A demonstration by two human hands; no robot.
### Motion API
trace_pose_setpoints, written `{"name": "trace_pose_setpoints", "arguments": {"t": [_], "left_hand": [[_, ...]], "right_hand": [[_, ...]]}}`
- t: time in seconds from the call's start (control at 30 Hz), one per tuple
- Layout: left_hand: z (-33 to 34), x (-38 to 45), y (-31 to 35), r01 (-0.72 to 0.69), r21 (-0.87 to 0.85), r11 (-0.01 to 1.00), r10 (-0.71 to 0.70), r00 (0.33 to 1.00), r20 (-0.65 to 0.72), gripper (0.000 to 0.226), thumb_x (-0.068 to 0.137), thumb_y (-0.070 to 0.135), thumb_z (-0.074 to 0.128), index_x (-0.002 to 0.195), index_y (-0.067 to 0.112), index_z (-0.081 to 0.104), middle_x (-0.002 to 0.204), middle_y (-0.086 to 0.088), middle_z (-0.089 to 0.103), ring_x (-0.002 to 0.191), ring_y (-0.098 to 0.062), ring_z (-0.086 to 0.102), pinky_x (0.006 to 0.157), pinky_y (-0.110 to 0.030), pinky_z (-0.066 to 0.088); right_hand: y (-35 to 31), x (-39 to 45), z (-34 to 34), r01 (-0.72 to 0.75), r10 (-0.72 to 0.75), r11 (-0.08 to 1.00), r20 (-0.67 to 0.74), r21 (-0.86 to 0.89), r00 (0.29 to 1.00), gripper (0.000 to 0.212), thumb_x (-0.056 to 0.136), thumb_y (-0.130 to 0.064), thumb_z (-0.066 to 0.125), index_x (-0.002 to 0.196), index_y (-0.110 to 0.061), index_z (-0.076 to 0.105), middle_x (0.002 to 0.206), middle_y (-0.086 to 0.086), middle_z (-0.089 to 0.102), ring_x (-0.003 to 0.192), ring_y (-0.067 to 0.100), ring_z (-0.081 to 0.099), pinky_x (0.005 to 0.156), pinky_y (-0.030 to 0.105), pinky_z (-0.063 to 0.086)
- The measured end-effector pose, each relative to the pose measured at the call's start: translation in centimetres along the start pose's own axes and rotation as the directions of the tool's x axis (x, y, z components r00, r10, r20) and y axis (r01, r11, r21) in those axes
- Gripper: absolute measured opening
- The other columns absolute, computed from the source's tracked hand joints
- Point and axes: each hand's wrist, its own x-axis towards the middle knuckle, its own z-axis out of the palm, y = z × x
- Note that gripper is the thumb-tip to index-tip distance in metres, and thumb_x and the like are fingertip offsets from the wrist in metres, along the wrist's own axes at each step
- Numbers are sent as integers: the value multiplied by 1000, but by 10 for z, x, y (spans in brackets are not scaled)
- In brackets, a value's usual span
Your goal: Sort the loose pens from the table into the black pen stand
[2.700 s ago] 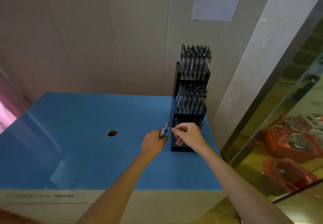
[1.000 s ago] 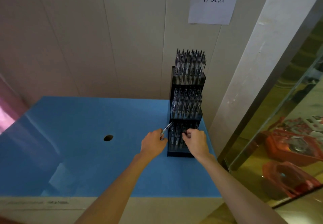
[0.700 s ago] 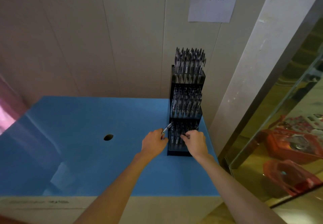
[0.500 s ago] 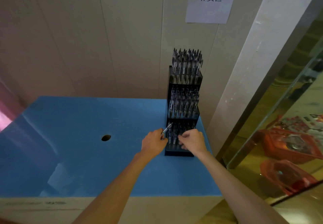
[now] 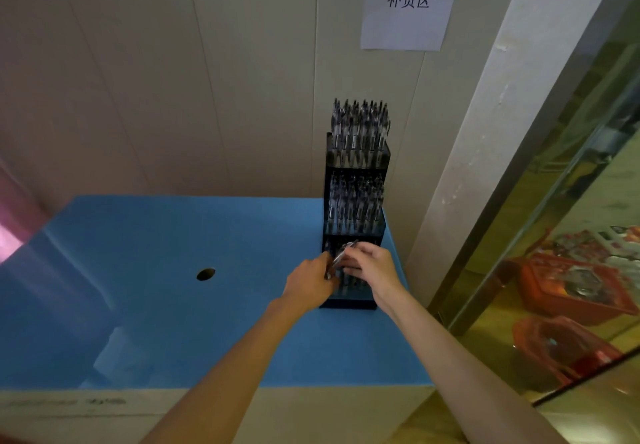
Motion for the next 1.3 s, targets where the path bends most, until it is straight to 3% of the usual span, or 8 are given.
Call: {"name": "trace_pose_setpoints", "arguments": {"t": [0.07, 0.23, 0.33, 0.47, 0.9, 1.07, 1.17, 1.3], "left_hand": [[-3, -1, -5, 4, 14, 1000, -4, 1000, 19, 20, 88, 29, 62, 101, 18, 52, 91, -5, 63, 78, -26, 61, 62, -39, 51], [-6, -4, -18, 23, 20, 1000, -24, 999, 43, 42, 80, 56, 58, 111, 28, 56, 106, 5, 58, 93, -17, 59, 78, -37, 54], [-5, -5, -22, 7, 72, 997, -6, 1000, -21, 40, 89, 53, 57, 117, 25, 58, 111, 5, 58, 99, -17, 58, 85, -36, 51], [-9, -5, -28, -10, 126, 992, 20, 997, -75, 36, 93, 46, 56, 121, 23, 59, 115, 2, 59, 107, -19, 58, 94, -37, 46], [-18, 1, -35, -24, 149, 988, 41, 993, -115, 31, 95, 39, 57, 120, 22, 58, 117, 2, 60, 108, -18, 57, 95, -37, 44], [-19, 3, -34, -21, 180, 983, 40, 994, -104, 32, 95, 40, 56, 122, 23, 57, 118, 2, 60, 112, -17, 56, 96, -37, 43], [-21, 4, -34, -23, 192, 981, 44, 993, -105, 32, 95, 41, 56, 122, 23, 56, 118, 3, 59, 112, -18, 56, 96, -37, 42], [-24, 4, -33, -25, 192, 981, 46, 993, -110, 32, 95, 40, 56, 122, 23, 56, 118, 2, 59, 112, -18, 55, 96, -37, 41]], "right_hand": [[-3, 5, -7, 48, -50, 999, -111, -14, 993, 12, 95, -9, 63, 95, -1, 71, 90, 14, 75, 84, 25, 74, 76, 33, 62], [2, 14, -34, 168, -241, 941, -230, -294, 943, 9, 91, -11, 67, 84, -7, 71, 77, 7, 73, 70, 20, 72, 68, 34, 62], [5, 16, -41, 229, -374, 823, -192, -519, 907, 8, 90, -14, 69, 82, -13, 72, 73, -3, 72, 68, 10, 69, 68, 26, 58], [11, 18, -42, 277, -424, 722, -89, -634, 901, 15, 92, -13, 67, 78, -10, 70, 70, -5, 70, 67, 5, 67, 67, 21, 54], [22, 20, -36, 294, -424, 562, 36, -773, 905, 20, 93, -20, 70, 76, -9, 68, 67, -3, 69, 61, 6, 65, 62, 28, 58], [31, 19, -35, 259, -323, 485, 104, -835, 941, 23, 92, -24, 72, 72, -13, 69, 66, -2, 69, 60, 7, 65, 62, 28, 59], [39, 22, -36, 211, -258, 459, 97, -863, 961, 36, 94, -26, 69, 61, -16, 60, 56, 1, 62, 52, 11, 60, 55, 32, 55], [39, 23, -30, 200, -250, 437, 96, -877, 963, 43, 96, -27, 66, 56, -20, 50, 51, -3, 55, 49, 11, 55, 46, 24, 42]]}}
